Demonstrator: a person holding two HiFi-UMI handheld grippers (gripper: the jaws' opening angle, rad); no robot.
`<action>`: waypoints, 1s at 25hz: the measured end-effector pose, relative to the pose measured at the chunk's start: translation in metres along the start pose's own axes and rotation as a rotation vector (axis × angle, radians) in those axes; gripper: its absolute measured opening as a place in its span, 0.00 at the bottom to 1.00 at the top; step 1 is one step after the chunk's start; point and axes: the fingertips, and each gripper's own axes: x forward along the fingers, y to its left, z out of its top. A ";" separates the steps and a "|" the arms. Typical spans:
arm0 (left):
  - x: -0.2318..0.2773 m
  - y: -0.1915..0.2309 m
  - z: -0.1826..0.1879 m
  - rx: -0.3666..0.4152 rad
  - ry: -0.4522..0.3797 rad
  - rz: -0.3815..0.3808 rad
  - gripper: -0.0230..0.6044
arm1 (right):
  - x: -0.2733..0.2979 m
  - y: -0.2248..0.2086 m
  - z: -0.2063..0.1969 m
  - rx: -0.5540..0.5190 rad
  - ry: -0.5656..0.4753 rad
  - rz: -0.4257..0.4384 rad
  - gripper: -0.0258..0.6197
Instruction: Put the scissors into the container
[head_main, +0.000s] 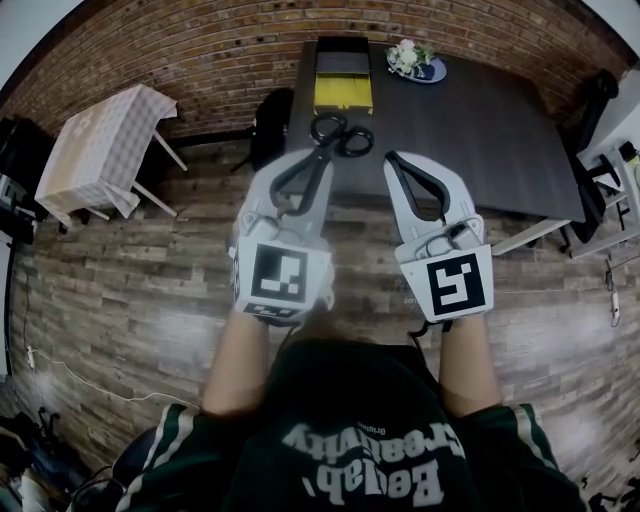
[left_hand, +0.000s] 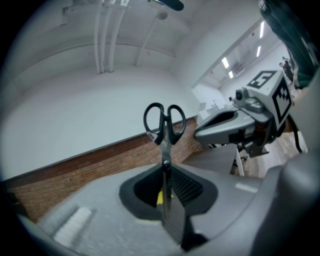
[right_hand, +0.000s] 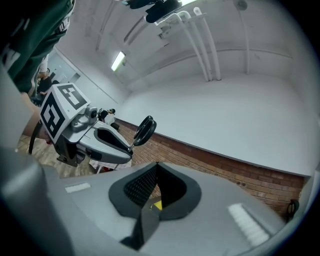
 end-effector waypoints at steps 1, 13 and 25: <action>0.003 0.002 -0.002 -0.001 0.000 -0.001 0.12 | 0.004 -0.001 -0.002 -0.005 0.006 0.003 0.05; 0.070 0.036 -0.009 -0.006 -0.019 -0.038 0.12 | 0.059 -0.033 -0.026 -0.032 0.069 0.008 0.05; 0.131 0.074 -0.025 -0.007 -0.001 -0.059 0.12 | 0.116 -0.074 -0.053 -0.032 0.109 -0.020 0.05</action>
